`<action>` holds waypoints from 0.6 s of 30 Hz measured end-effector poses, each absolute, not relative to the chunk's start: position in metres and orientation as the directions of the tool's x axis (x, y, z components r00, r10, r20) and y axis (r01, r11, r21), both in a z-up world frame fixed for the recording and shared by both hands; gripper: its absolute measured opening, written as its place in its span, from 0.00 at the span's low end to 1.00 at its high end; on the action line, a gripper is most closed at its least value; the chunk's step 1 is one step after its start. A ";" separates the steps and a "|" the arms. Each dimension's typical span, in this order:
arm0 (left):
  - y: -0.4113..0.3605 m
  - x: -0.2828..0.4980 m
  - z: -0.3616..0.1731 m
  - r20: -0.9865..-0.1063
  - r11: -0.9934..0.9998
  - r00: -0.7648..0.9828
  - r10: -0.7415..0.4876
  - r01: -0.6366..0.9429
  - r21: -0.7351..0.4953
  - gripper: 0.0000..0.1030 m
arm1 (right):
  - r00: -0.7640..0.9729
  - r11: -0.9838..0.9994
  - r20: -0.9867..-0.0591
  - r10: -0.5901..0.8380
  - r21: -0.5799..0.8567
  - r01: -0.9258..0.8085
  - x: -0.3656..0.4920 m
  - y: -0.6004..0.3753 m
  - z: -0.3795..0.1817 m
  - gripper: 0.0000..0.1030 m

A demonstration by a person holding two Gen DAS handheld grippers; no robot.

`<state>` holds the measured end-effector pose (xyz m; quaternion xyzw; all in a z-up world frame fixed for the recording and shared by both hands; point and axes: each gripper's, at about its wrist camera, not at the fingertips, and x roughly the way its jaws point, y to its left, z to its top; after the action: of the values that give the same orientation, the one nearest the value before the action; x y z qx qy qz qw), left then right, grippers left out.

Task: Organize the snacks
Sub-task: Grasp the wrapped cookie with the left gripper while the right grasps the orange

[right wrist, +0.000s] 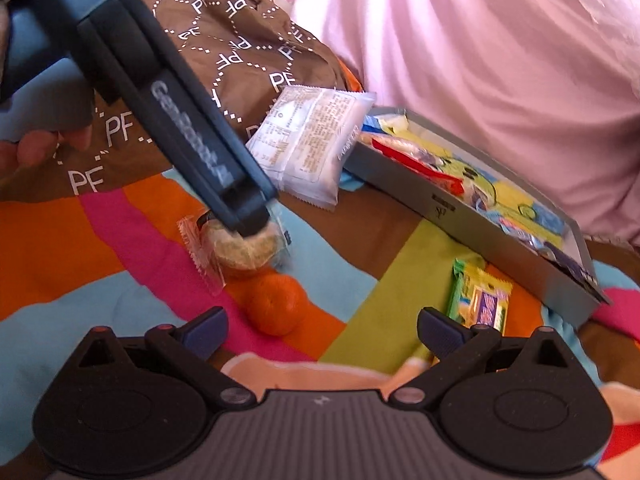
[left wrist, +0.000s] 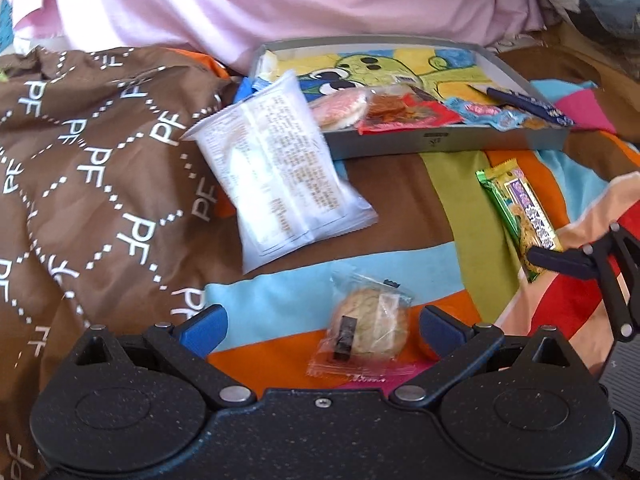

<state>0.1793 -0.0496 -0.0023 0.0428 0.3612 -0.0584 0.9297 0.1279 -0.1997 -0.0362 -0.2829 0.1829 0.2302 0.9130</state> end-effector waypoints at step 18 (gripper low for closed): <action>-0.049 0.185 -0.011 -0.698 0.988 0.712 -0.081 0.147 0.036 0.99 | 0.768 0.715 -0.534 0.353 -0.375 -0.590 0.148 -0.200 -0.041 0.38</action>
<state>0.1846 -0.0491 -0.0112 0.0444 0.3746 -0.0618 0.9241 0.1479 -0.1995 -0.0408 -0.2717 0.2179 0.2618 0.9001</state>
